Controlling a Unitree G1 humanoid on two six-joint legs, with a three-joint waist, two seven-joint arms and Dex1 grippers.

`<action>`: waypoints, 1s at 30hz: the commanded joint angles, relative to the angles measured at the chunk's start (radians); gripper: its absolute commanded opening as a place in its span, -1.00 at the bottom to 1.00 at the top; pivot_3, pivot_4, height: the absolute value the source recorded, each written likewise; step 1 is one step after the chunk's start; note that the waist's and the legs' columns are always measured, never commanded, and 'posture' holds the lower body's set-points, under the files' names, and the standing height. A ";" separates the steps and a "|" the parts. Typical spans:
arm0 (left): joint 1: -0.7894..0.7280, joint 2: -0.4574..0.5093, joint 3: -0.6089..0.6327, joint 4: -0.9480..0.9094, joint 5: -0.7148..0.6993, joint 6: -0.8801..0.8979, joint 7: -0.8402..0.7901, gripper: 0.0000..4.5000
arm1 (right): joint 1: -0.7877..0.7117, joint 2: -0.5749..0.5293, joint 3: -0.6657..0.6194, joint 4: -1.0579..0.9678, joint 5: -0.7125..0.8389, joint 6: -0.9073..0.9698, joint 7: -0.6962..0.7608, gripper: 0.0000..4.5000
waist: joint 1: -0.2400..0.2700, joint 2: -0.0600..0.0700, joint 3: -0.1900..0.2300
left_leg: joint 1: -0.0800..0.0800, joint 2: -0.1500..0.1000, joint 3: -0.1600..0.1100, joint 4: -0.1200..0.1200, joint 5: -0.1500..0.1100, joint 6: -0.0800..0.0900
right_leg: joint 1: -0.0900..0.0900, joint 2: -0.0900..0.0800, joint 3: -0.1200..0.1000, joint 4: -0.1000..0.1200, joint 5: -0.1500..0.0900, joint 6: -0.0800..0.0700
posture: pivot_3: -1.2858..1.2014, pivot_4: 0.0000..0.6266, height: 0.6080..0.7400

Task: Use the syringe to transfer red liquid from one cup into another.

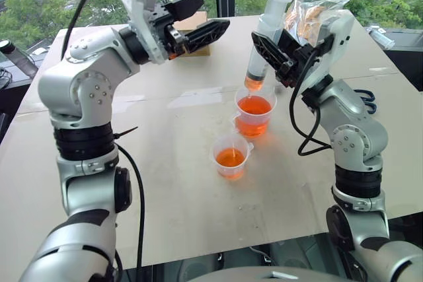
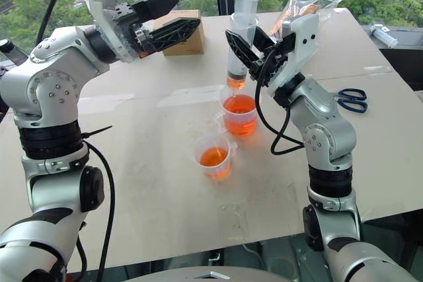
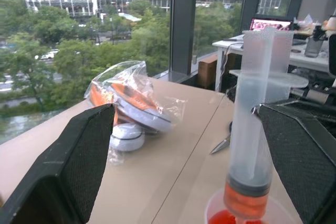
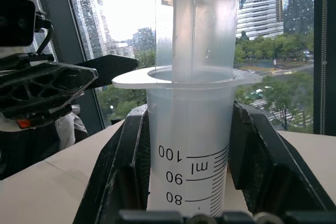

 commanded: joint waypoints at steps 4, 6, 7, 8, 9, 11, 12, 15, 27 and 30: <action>0.108 0.041 -0.011 -0.104 0.016 -0.015 0.022 0.97 | 0.013 -0.034 -0.003 -0.027 0.008 -0.023 0.028 -0.29 | -0.002 0.000 0.000 | 0.000 0.000 0.000 0.000 0.000 0.000 | 0.000 0.000 0.000 0.000 0.000 0.000 | 0.03 -0.52 1.00; 0.119 0.042 -0.006 -0.107 0.012 -0.017 0.031 0.97 | 0.012 -0.040 -0.007 -0.023 0.012 -0.024 0.033 -0.29 | -0.002 0.000 0.000 | 0.000 0.000 0.000 0.000 0.000 0.000 | 0.000 0.000 0.000 0.000 0.000 0.000 | 0.03 -0.52 1.00; 0.124 0.042 -0.006 -0.108 0.011 -0.019 0.033 0.97 | 0.010 -0.043 -0.009 -0.022 0.014 -0.023 0.036 -0.29 | -0.002 0.000 0.000 | 0.000 0.000 0.000 0.000 0.000 0.000 | 0.000 0.000 0.000 0.000 0.000 0.000 | 0.03 -0.52 1.00; 0.126 0.043 -0.006 -0.108 0.011 -0.022 0.033 0.97 | 0.007 -0.046 -0.012 -0.020 0.016 -0.022 0.040 -0.29 | -0.002 0.000 0.000 | 0.000 0.000 0.001 0.000 0.000 0.000 | 0.000 0.000 0.000 0.000 0.000 0.000 | 0.03 -0.52 1.00; 0.127 0.044 -0.007 -0.107 0.011 -0.023 0.034 0.97 | 0.002 -0.049 -0.016 -0.019 0.019 -0.020 0.042 -0.29 | -0.002 0.000 0.000 | 0.000 0.000 0.001 0.000 0.000 0.000 | 0.000 0.000 0.000 0.000 0.000 0.000 | 0.03 -0.52 1.00; 0.125 0.046 -0.008 -0.103 0.012 -0.025 0.034 0.97 | -0.011 -0.058 -0.026 -0.015 0.027 -0.013 0.044 -0.29 | -0.002 0.000 0.000 | 0.000 0.000 0.001 0.000 0.000 0.000 | 0.000 0.000 0.000 0.000 0.000 0.000 | 0.03 -0.52 1.00; 0.123 0.048 -0.009 -0.100 0.013 -0.027 0.032 0.97 | -0.017 -0.061 -0.031 -0.014 0.034 -0.012 0.046 -0.29 | -0.002 0.000 0.000 | 0.000 0.000 0.001 0.000 0.000 0.000 | 0.000 0.000 0.000 0.000 0.000 0.000 | 0.03 -0.52 1.00; 0.109 0.061 -0.014 -0.081 0.022 -0.038 0.021 0.97 | -0.028 -0.055 -0.053 -0.013 0.089 -0.030 0.084 -0.29 | -0.002 0.000 0.000 | 0.000 0.000 0.001 0.000 0.000 0.000 | 0.000 0.000 0.000 0.000 0.000 0.000 | 0.03 -0.52 1.00; 0.050 0.090 -0.036 -0.015 0.029 -0.079 -0.060 0.97 | 0.007 -0.102 0.020 0.035 0.012 -0.141 0.220 -0.29 | -0.002 0.000 0.000 | 0.000 0.000 0.001 0.000 0.000 0.000 | 0.000 0.001 0.000 0.000 0.000 0.000 | 0.03 -0.52 1.00; 0.042 0.099 -0.029 -0.013 0.013 -0.076 -0.096 0.97 | -0.008 -0.100 0.009 0.017 0.080 -0.146 0.286 -0.29 | -0.002 0.000 0.000 | 0.000 0.000 0.001 0.000 0.000 0.000 | 0.000 0.001 0.000 0.000 0.000 0.000 | 0.03 -0.52 1.00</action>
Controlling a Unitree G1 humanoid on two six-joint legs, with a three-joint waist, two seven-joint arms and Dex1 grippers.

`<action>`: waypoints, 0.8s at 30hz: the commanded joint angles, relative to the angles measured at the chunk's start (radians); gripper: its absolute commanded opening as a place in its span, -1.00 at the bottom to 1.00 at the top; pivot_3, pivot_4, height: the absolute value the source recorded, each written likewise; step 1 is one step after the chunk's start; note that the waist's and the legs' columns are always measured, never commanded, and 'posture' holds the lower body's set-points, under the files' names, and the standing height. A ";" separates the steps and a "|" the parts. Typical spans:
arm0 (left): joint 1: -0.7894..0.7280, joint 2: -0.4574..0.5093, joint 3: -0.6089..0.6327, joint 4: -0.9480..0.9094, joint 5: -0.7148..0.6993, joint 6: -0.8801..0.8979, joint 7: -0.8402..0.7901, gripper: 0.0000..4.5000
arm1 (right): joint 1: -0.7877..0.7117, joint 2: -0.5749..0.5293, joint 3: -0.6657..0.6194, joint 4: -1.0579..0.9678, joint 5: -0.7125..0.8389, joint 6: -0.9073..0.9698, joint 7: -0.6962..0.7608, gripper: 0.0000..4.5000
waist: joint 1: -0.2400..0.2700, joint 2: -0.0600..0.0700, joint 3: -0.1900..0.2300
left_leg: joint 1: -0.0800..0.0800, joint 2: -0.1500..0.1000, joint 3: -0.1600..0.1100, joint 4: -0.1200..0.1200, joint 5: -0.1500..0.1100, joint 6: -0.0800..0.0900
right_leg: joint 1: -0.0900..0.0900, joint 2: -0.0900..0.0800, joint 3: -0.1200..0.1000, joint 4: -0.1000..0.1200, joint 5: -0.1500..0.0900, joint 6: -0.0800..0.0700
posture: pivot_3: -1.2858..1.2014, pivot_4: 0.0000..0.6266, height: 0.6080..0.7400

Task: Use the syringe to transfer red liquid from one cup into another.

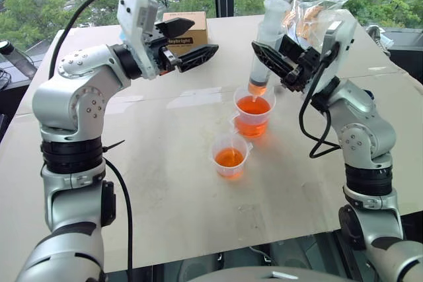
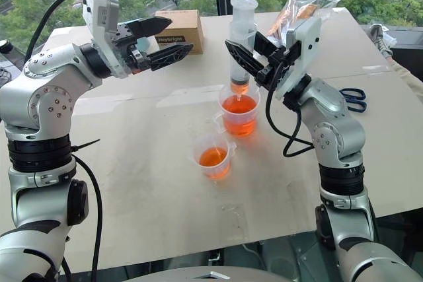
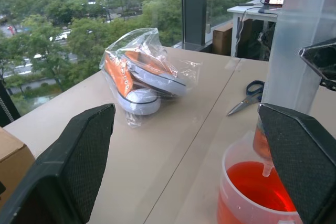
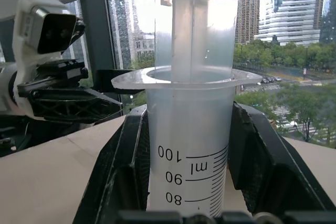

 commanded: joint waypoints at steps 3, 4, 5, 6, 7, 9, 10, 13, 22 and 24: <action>-0.058 0.034 0.034 0.003 -0.053 -0.008 -0.071 0.97 | -0.063 0.007 -0.052 -0.087 0.184 0.022 0.079 -0.29 | 0.000 0.000 0.000 | 0.000 0.000 0.000 0.000 0.000 0.000 | 0.000 0.000 0.000 0.000 0.000 0.000 | 0.03 -0.52 1.00; -0.065 0.038 0.039 0.010 -0.059 -0.006 -0.081 0.97 | -0.073 0.008 -0.060 -0.095 0.219 0.037 0.076 -0.29 | 0.000 0.000 0.000 | 0.000 0.000 0.000 0.000 0.000 0.000 | 0.000 0.000 0.000 0.000 0.000 0.000 | 0.03 -0.52 1.00; -0.076 0.044 0.039 0.031 -0.048 -0.019 -0.083 0.97 | -0.085 0.015 -0.076 -0.107 0.292 0.065 0.074 -0.29 | -0.001 0.000 0.000 | 0.000 0.000 0.000 0.000 0.000 0.000 | 0.000 0.000 0.000 0.000 0.000 0.000 | 0.03 -0.52 1.00; -0.087 0.048 0.035 0.054 -0.034 -0.032 -0.084 0.97 | -0.089 0.018 -0.085 -0.118 0.351 0.093 0.069 -0.29 | -0.001 0.000 0.000 | 0.000 0.000 0.000 0.000 0.000 0.000 | 0.000 0.000 0.000 0.000 0.000 0.000 | 0.03 -0.52 1.00; -0.098 0.053 0.031 0.078 -0.022 -0.046 -0.088 0.97 | -0.087 0.021 -0.088 -0.128 0.402 0.116 0.070 -0.29 | 0.000 0.000 0.000 | 0.000 0.000 0.000 0.000 0.000 0.000 | 0.000 0.000 0.000 0.000 0.000 0.000 | 0.03 -0.52 1.00; -0.118 0.060 0.024 0.109 -0.012 -0.068 -0.104 0.97 | -0.075 0.020 -0.082 -0.147 0.464 0.152 0.070 -0.29 | 0.000 0.000 0.000 | 0.000 0.000 -0.001 0.000 0.000 0.000 | 0.000 0.000 -0.001 0.000 0.000 0.000 | 0.03 -0.52 1.00; -0.123 0.061 0.022 0.117 -0.010 -0.074 -0.110 0.97 | -0.072 0.017 -0.080 -0.152 0.478 0.160 0.067 -0.29 | 0.000 0.000 0.000 | 0.000 0.000 -0.001 0.000 0.000 0.000 | 0.000 0.000 -0.001 0.000 0.000 0.000 | 0.03 -0.52 1.00; -0.153 0.048 0.036 0.121 -0.050 -0.055 -0.126 0.97 | -0.029 0.011 -0.032 -0.184 0.477 0.177 0.081 -0.29 | 0.002 0.000 0.000 | 0.000 0.000 -0.001 0.000 0.000 0.000 | 0.000 0.000 -0.001 0.000 0.000 0.000 | 0.03 -0.52 1.00; -0.202 0.048 0.125 0.020 -0.345 0.130 -0.177 0.97 | 0.112 -0.005 0.128 -0.193 0.305 0.109 0.181 -0.29 | -0.002 -0.001 0.000 | 0.000 0.000 -0.001 0.000 0.000 0.000 | 0.000 0.000 -0.001 0.000 0.000 0.000 | 0.03 -0.52 1.00; -0.195 0.057 0.110 0.012 -0.355 0.137 -0.193 0.97 | 0.119 -0.013 0.144 -0.188 0.282 0.095 0.203 -0.29 | -0.002 -0.001 0.000 | 0.000 0.000 -0.002 0.000 0.000 0.000 | 0.000 0.000 -0.001 0.000 0.000 0.000 | 0.03 -0.52 1.00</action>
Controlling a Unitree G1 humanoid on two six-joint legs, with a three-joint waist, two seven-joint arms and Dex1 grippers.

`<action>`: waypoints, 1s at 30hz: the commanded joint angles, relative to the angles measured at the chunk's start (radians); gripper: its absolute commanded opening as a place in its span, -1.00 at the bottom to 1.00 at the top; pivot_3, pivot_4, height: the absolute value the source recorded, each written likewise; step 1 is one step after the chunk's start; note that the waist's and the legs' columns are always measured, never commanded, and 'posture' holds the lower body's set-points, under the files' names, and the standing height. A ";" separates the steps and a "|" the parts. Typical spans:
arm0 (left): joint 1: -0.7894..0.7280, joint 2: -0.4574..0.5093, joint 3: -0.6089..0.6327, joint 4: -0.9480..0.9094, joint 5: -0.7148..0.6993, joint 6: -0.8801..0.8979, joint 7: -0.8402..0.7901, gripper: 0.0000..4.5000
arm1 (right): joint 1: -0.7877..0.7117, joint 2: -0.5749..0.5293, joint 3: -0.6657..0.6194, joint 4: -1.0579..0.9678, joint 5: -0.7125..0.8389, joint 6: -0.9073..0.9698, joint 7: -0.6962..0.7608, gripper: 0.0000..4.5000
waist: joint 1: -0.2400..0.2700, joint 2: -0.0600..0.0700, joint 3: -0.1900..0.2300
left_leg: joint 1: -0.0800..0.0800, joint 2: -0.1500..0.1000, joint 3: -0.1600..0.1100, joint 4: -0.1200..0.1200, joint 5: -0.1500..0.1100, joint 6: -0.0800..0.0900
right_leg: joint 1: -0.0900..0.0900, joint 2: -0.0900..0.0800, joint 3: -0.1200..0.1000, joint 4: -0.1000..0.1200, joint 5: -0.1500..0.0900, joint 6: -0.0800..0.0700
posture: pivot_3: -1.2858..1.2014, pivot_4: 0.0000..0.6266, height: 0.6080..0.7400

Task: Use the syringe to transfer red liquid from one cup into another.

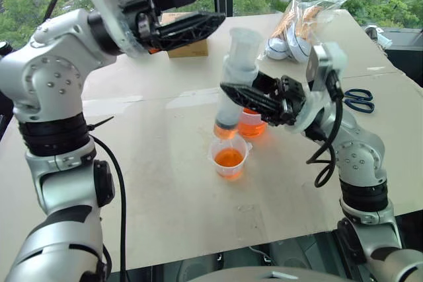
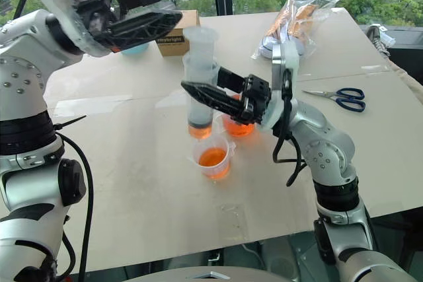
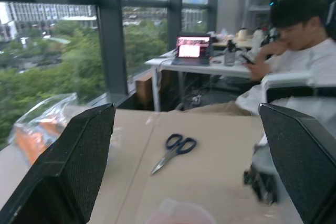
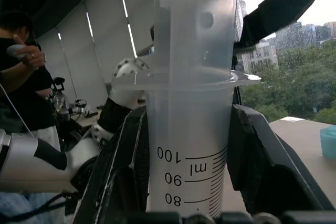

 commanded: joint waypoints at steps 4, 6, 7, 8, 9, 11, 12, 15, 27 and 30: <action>0.003 0.025 -0.027 -0.065 -0.027 0.005 -0.049 0.97 | 0.000 -0.016 0.053 -0.011 -0.103 -0.086 0.097 -0.29 | 0.000 0.000 0.000 | 0.000 0.000 0.000 0.000 0.000 0.000 | 0.000 0.000 0.000 0.000 0.000 0.000 | 0.03 -0.52 1.00; 0.009 0.025 -0.040 -0.077 -0.030 0.010 -0.062 0.97 | 0.001 -0.021 0.066 0.002 -0.138 -0.113 0.119 -0.29 | 0.000 0.000 0.000 | 0.000 0.000 0.000 0.000 0.000 0.000 | 0.000 0.000 0.000 0.000 0.000 0.000 | 0.03 -0.52 1.00; 0.013 0.029 -0.045 -0.083 -0.032 0.012 -0.073 0.97 | 0.001 -0.019 0.069 0.007 -0.149 -0.122 0.125 -0.29 | 0.001 0.000 0.000 | 0.000 0.000 0.000 0.000 0.000 0.000 | 0.000 0.000 0.000 0.000 0.000 0.000 | 0.03 -0.52 1.00; 0.018 0.034 -0.050 -0.091 -0.036 0.017 -0.085 0.97 | 0.001 -0.019 0.072 0.012 -0.160 -0.131 0.131 -0.29 | 0.001 0.000 0.000 | 0.000 0.000 0.000 0.000 0.000 0.000 | 0.000 0.000 0.000 0.000 0.000 0.000 | 0.03 -0.52 1.00; 0.024 0.040 -0.055 -0.101 -0.038 0.020 -0.097 0.97 | 0.003 -0.023 0.077 0.016 -0.175 -0.142 0.142 -0.29 | 0.001 0.000 0.000 | 0.000 0.000 0.000 0.000 0.000 0.000 | 0.000 0.000 0.000 0.000 0.000 0.000 | 0.03 -0.52 1.00; 0.033 0.051 -0.062 -0.115 -0.040 0.028 -0.114 0.97 | 0.007 -0.030 0.083 0.023 -0.199 -0.158 0.160 -0.29 | 0.000 0.000 0.000 | 0.000 0.000 0.000 0.000 0.000 0.000 | 0.000 0.000 0.000 0.000 0.000 0.000 | 0.03 -0.52 1.00; 0.034 0.054 -0.063 -0.117 -0.044 0.032 -0.116 0.97 | 0.008 -0.030 0.083 0.028 -0.206 -0.163 0.164 -0.29 | 0.000 0.000 0.000 | 0.000 0.000 0.000 0.000 0.000 0.000 | 0.000 0.000 0.000 0.000 0.000 0.000 | 0.03 -0.52 1.00; 0.031 0.062 -0.066 -0.117 -0.057 0.046 -0.123 0.97 | 0.011 -0.027 0.082 0.047 -0.223 -0.179 0.171 -0.29 | 0.001 0.000 0.000 | 0.000 0.000 0.000 0.000 0.000 0.000 | 0.000 0.000 0.000 0.000 0.000 0.000 | 0.03 -0.52 1.00; 0.133 0.179 -0.162 -0.237 -0.022 0.064 -0.219 0.97 | 0.015 -0.005 0.077 0.086 -0.264 -0.214 0.173 -0.29 | 0.000 0.000 0.000 | 0.001 0.000 0.000 0.000 0.000 0.000 | 0.000 0.000 0.001 0.000 0.000 0.000 | 0.03 -0.52 1.00; 0.125 0.167 -0.170 -0.223 -0.013 0.054 -0.210 0.97 | 0.015 -0.002 0.079 0.087 -0.265 -0.218 0.173 -0.29 | 0.006 0.000 0.000 | 0.001 0.000 0.000 0.001 0.000 0.000 | 0.000 0.000 0.000 -0.001 0.000 0.000 | 0.03 -0.52 1.00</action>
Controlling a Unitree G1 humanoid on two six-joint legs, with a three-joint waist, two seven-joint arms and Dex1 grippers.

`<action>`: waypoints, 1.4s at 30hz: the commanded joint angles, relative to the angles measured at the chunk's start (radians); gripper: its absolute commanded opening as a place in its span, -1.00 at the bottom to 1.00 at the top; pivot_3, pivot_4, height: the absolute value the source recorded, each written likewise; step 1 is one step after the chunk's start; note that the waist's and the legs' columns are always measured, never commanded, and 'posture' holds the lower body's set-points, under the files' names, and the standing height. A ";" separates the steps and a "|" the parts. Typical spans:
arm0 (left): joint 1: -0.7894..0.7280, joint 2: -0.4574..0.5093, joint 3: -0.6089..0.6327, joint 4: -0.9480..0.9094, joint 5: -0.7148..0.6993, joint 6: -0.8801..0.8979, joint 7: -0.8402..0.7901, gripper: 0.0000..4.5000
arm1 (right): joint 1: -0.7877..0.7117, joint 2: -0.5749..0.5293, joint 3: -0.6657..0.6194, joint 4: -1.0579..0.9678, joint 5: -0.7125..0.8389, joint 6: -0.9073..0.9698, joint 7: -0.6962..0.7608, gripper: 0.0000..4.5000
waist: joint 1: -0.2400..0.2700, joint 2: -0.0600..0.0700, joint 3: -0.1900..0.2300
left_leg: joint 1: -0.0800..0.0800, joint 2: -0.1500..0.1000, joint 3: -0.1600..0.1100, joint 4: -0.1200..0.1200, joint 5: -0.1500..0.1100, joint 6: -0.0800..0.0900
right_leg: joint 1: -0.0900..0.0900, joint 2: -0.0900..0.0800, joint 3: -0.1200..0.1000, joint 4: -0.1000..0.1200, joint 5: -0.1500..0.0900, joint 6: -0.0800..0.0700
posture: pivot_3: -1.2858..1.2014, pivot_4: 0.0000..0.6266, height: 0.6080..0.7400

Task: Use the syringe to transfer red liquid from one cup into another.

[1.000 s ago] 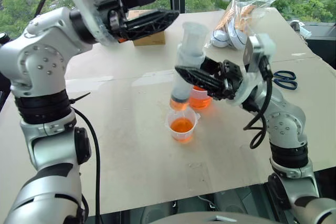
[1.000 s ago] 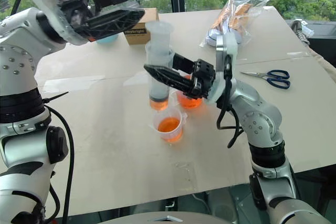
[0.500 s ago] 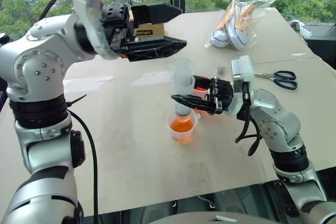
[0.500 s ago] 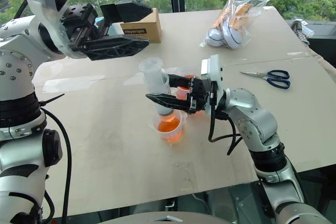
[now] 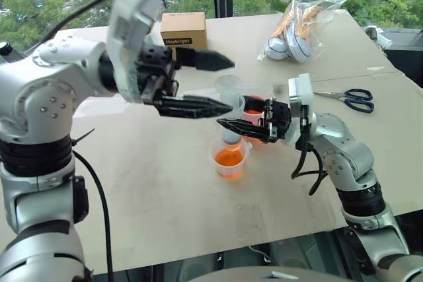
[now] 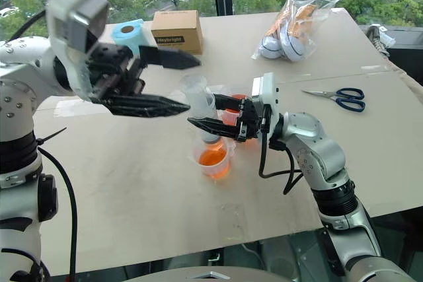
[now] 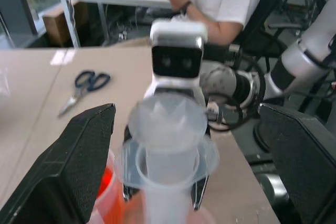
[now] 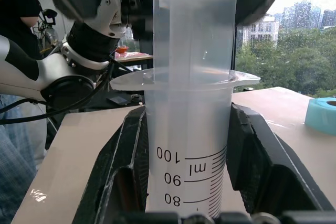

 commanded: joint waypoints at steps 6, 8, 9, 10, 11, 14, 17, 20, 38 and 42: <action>-0.036 -0.023 0.012 0.005 0.008 -0.042 0.004 0.97 | -0.002 0.010 -0.009 -0.018 0.004 -0.017 0.007 -0.29 | 0.001 0.000 0.000 | 0.000 0.000 0.000 0.000 0.000 0.000 | 0.000 0.000 0.000 0.000 0.000 0.000 | 0.03 -0.52 1.00; -0.048 -0.035 0.021 0.016 -0.004 -0.035 0.013 0.97 | 0.003 0.008 -0.007 -0.020 0.003 -0.015 0.007 -0.29 | 0.001 0.000 0.000 | 0.000 0.000 0.000 0.000 0.000 0.000 | 0.000 0.000 0.000 0.000 0.000 0.000 | 0.03 -0.52 1.00; -0.052 -0.039 0.023 0.020 -0.007 -0.033 0.013 0.97 | 0.005 0.007 -0.007 -0.021 0.002 -0.014 0.006 -0.29 | 0.001 0.000 0.000 | 0.000 0.000 0.000 0.000 0.000 0.000 | 0.000 0.000 0.000 0.000 0.000 0.000 | 0.03 -0.52 1.00; -0.055 -0.040 0.022 0.022 -0.006 -0.032 0.011 0.97 | 0.007 0.007 -0.006 -0.021 0.001 -0.015 0.005 -0.29 | 0.001 0.000 0.000 | 0.000 0.000 0.000 0.000 0.000 0.000 | 0.000 0.000 0.000 0.000 0.000 0.000 | 0.03 -0.52 1.00; -0.056 -0.041 0.020 0.024 -0.003 -0.033 0.009 0.97 | 0.008 0.006 -0.006 -0.020 -0.001 -0.015 0.004 -0.29 | 0.001 0.000 0.000 | 0.000 0.000 0.000 0.000 0.000 0.000 | 0.000 0.000 0.000 0.000 0.000 0.000 | 0.03 -0.52 1.00; -0.061 -0.047 0.018 0.029 -0.004 -0.033 0.011 0.97 | 0.013 0.006 -0.007 -0.022 -0.006 -0.017 0.000 -0.29 | 0.000 0.000 0.000 | 0.000 0.000 0.000 0.000 0.000 0.000 | 0.000 0.000 0.000 0.000 0.000 0.000 | 0.03 -0.52 1.00; -0.069 -0.059 0.021 0.037 -0.015 -0.023 0.015 0.97 | 0.013 0.007 -0.009 -0.023 -0.011 -0.019 -0.003 -0.29 | 0.000 0.000 0.000 | 0.000 0.000 0.000 0.000 0.000 0.000 | 0.000 0.000 0.000 0.000 0.000 0.000 | 0.03 -0.52 1.00; -0.065 -0.054 0.008 0.027 -0.012 -0.019 0.005 0.97 | 0.013 0.009 -0.012 -0.024 -0.014 -0.019 -0.003 -0.29 | 0.000 0.000 0.000 | 0.000 0.000 0.000 0.000 0.000 0.000 | 0.000 0.000 0.000 0.000 0.000 0.000 | 0.03 -0.52 1.00; -0.054 -0.048 -0.036 0.022 0.021 -0.016 -0.011 -0.38 | 0.005 0.011 -0.019 -0.015 -0.022 -0.023 -0.006 -0.29 | -0.001 0.000 0.000 | 0.000 0.000 0.000 0.000 0.000 0.000 | 0.000 0.000 0.000 0.000 0.000 0.000 | 0.03 -0.52 1.00; -0.037 -0.043 -0.047 0.008 0.032 -0.019 -0.016 -0.38 | 0.003 0.012 -0.022 -0.015 -0.021 -0.023 -0.007 -0.29 | -0.001 0.000 0.000 | 0.000 0.000 0.000 0.000 0.000 0.000 | 0.000 0.000 0.000 0.000 0.000 0.000 | 0.03 -0.52 1.00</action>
